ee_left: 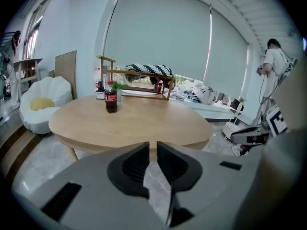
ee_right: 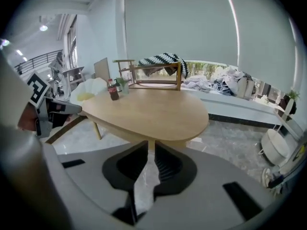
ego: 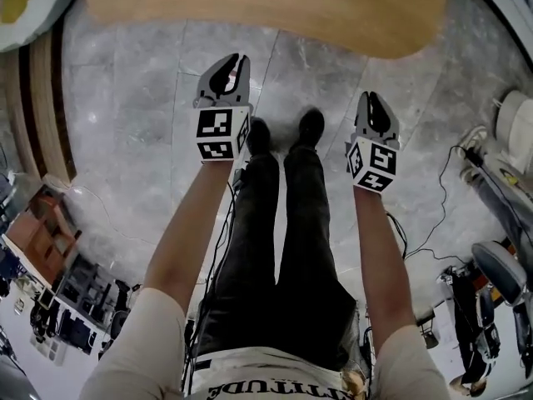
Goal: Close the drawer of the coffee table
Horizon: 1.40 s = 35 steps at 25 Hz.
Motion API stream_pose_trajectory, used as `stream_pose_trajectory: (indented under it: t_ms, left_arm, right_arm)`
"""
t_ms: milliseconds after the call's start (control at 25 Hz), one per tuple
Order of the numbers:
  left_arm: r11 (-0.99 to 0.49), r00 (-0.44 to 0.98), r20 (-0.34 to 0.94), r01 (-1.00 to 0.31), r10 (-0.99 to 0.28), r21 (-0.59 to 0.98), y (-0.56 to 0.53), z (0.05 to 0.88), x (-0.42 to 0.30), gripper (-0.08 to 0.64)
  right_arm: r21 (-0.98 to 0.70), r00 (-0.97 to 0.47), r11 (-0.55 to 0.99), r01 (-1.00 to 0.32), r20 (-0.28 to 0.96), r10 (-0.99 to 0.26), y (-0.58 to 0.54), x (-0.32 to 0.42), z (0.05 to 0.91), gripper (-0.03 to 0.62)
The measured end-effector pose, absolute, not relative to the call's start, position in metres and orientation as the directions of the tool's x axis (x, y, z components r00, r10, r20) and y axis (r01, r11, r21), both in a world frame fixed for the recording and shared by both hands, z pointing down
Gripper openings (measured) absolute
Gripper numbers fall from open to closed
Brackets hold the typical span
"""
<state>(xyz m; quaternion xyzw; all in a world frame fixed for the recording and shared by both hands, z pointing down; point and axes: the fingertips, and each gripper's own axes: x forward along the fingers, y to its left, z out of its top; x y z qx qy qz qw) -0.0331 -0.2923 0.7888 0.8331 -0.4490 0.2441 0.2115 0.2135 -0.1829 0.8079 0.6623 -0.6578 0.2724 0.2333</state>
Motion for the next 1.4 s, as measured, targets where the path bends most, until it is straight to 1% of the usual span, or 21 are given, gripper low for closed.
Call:
stream_pose_trajectory:
  t_ms: [160,400,800,960,1080,1400]
  left_arm:
    - [-0.517,0.494,0.587,-0.844,-0.642,0.145,-0.289,0.733,-0.040,0.054]
    - [-0.533,0.506,0.571,-0.835,-0.647,0.136,-0.288,0.660,-0.065,0.040]
    - [-0.579,0.546,0.540,-0.805,-0.641,0.127,-0.257,0.539,-0.078,0.031]
    - [-0.587,0.556,0.514,-0.801,-0.653,0.120,-0.240,0.500,-0.092,0.026]
    - [-0.620,0.577,0.501,-0.778,-0.645,0.099,-0.227,0.471,-0.095,0.025]
    - [-0.718,0.633,0.493,-0.695,-0.597,0.023,-0.185,0.411,-0.111,0.025]
  right_arm:
    - [-0.036,0.014,-0.050,-0.998,0.650,-0.760,-0.183,0.212,0.747,0.044]
    - [-0.033,0.033,-0.068,-0.997,0.621,-0.783,-0.185,0.190,0.670,0.028]
    - [-0.043,0.040,-0.080,-0.996,0.582,-0.812,-0.162,0.187,0.543,0.021]
    - [-0.070,0.002,-0.048,-0.996,0.551,-0.834,-0.145,0.170,0.501,0.021]
    - [-0.100,-0.047,-0.008,-0.995,0.532,-0.846,-0.134,0.153,0.476,0.020]
    - [-0.100,-0.073,0.027,-0.995,0.492,-0.868,-0.099,0.107,0.410,0.021]
